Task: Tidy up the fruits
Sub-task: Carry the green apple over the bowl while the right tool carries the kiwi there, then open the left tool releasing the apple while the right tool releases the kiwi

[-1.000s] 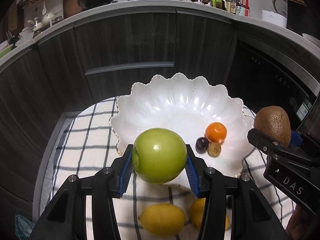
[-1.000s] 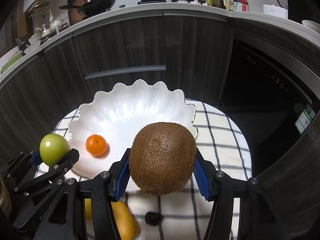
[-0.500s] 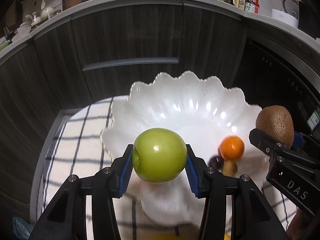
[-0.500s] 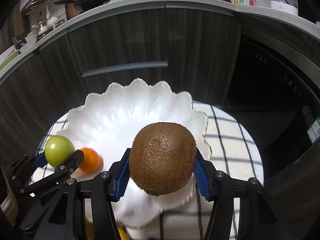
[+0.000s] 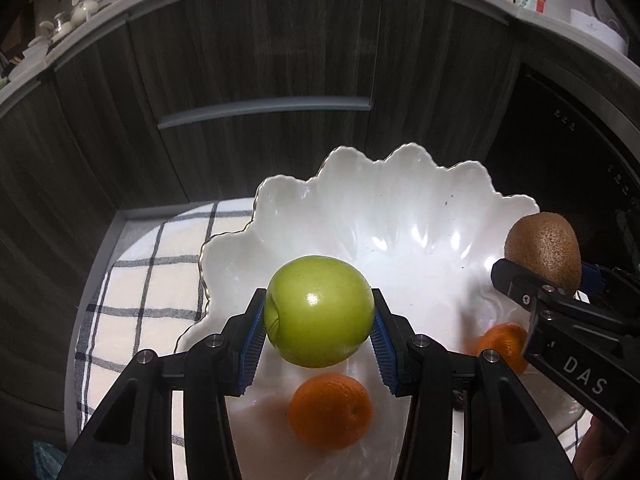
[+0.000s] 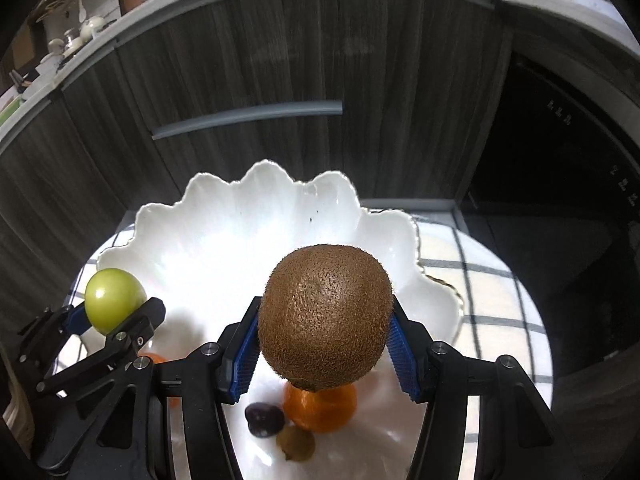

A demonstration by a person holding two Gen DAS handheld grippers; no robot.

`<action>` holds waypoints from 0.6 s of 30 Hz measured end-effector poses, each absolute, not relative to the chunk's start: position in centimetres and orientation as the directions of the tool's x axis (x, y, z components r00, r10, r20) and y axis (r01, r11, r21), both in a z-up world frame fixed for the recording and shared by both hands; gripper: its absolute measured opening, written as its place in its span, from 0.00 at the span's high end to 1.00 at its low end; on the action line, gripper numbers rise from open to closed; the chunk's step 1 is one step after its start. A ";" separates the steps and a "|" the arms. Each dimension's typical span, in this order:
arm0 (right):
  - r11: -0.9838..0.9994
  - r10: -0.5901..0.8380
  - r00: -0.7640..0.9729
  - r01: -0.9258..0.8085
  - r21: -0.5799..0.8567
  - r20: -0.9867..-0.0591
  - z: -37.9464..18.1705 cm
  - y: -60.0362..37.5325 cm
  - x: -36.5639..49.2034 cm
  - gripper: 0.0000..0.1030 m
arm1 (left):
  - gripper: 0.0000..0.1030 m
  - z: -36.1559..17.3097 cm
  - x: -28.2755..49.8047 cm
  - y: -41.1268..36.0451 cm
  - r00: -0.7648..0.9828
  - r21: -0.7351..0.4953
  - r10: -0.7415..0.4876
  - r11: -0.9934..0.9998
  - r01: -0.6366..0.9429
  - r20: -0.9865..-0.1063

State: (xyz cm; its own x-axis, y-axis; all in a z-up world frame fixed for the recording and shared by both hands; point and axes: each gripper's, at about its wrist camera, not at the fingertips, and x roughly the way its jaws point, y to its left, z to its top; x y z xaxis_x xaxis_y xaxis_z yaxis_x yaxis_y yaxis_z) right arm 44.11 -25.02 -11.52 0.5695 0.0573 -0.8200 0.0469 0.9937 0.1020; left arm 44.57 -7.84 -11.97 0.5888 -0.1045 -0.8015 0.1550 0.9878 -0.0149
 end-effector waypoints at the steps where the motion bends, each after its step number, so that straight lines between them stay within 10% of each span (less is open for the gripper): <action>1: 0.993 0.062 0.561 0.046 0.106 -0.825 -11.7 -25.0 44.4 0.44 | 0.54 -12.1 44.7 -7.8 0.583 -0.016 -0.104 0.988 0.154 -0.806; 8: 0.991 0.056 0.515 0.076 0.111 -0.856 -12.7 -25.2 45.4 0.44 | 0.51 -12.9 45.2 -8.0 0.549 -0.005 -0.085 0.989 0.146 -0.831; 12: 0.989 0.047 0.503 0.095 0.109 -0.863 -12.9 -25.4 45.4 0.43 | 0.24 -12.1 44.7 -7.9 0.590 0.034 -0.041 0.993 0.116 -0.806; 18: 0.992 -0.036 0.569 0.117 0.037 -0.822 -10.4 -25.3 45.0 0.22 | 0.23 -11.3 44.4 -7.4 0.593 0.027 -0.038 0.995 0.101 -0.804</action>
